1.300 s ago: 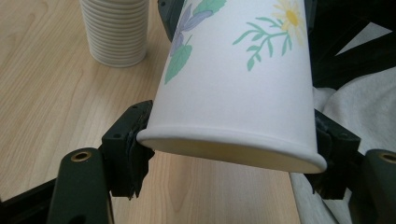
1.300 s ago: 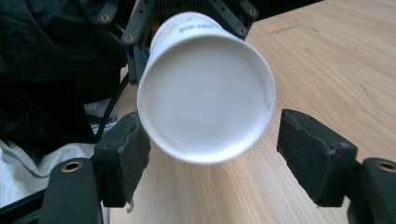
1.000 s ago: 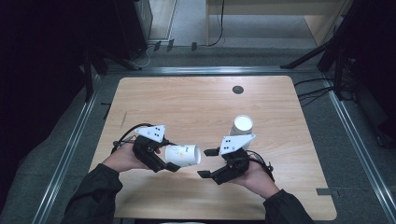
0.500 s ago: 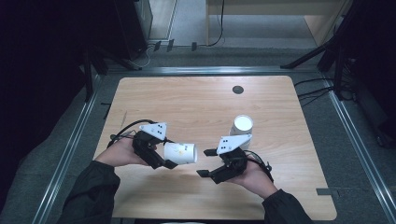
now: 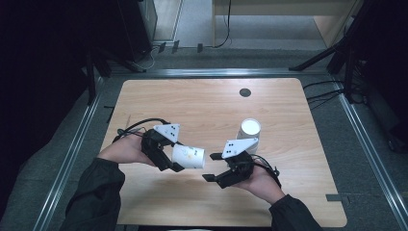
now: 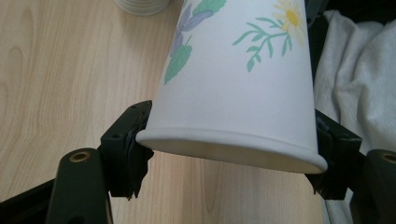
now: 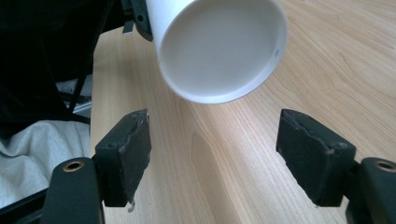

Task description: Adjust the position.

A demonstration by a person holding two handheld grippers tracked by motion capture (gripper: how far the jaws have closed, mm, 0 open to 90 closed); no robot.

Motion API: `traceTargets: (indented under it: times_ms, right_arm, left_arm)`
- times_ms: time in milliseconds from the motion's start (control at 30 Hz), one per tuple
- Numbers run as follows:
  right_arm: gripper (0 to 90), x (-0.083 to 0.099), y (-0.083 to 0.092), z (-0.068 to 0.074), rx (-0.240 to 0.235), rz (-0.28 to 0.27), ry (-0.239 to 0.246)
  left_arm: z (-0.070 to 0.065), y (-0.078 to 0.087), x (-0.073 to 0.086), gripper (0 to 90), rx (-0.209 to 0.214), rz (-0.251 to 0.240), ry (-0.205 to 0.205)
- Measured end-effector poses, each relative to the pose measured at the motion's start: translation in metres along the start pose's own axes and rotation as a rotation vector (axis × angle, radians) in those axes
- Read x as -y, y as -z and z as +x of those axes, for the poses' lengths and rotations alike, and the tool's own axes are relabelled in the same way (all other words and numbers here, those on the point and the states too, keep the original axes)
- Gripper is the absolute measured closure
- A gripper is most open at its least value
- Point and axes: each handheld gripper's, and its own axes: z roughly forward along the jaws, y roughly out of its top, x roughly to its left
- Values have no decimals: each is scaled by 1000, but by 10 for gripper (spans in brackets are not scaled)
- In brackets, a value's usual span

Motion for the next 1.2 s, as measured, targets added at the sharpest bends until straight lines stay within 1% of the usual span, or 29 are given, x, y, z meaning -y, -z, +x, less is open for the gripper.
traceTargets:
  times_ms: [33, 67, 167, 200, 233, 367, 433, 467, 500, 533, 567, 600, 700, 900, 933, 1000, 1033, 1100, 1200]
  right_arm:
    - [267, 0, -1, 0, 0, 4, 1]
    - [267, 0, -1, 0, 0, 4, 1]
    - [266, 0, -3, 2, -6, 10, 3]
    - [266, 0, -3, 2, -6, 14, 5]
    - [266, 0, -3, 2, -6, 14, 5]
    - [266, 1, -8, 4, -8, 28, 14]
    - [266, 2, -10, 4, -9, 30, 17]
    - [266, 2, -11, 4, -8, 32, 15]
    - [266, 2, -12, 4, -8, 32, 16]
    - [266, 2, -12, 4, -8, 32, 16]
    - [266, 2, -13, 3, -9, 33, 18]
    - [266, 2, -14, 4, -11, 34, 17]
    - [266, 2, -20, 3, -9, 35, 20]
    - [266, 2, -29, 3, -13, 44, 29]
    - [266, 1, -31, 3, -13, 49, 32]
    - [266, 1, -33, 4, -17, 50, 37]
    - [269, 0, -36, 4, -20, 54, 38]
    - [270, 0, -37, 4, -19, 54, 37]
    - [284, 0, -40, 5, -25, 59, 42]
  left_arm:
    - [0, -2, -2, 271, -3, 32, -12]
    - [0, -2, -2, 271, -3, 32, -12]
    - [-3, -8, -6, 270, -18, 91, -28]
    - [-3, -9, -6, 270, -23, 103, -32]
    - [-3, -9, -6, 270, -23, 103, -32]
    - [-6, -16, -8, 270, -37, 156, -37]
    - [-6, -20, -9, 270, -42, 191, -50]
    - [-6, -20, -9, 270, -42, 191, -50]
    - [-6, -23, -10, 270, -47, 217, -51]
    - [-6, -23, -10, 270, -47, 217, -51]
    - [-7, -26, -10, 270, -52, 228, -55]
    - [-6, -27, -10, 270, -49, 239, -59]
    - [-8, -31, -12, 269, -49, 253, -64]
    - [-10, -34, -14, 269, -42, 259, -75]
    - [-11, -34, -14, 269, -44, 259, -82]
    - [-12, -35, -16, 269, -55, 256, -84]
    - [-13, -34, -17, 269, -45, 251, -89]
    - [-14, -34, -18, 268, -41, 246, -88]
    - [-15, -34, -18, 268, -41, 250, -90]
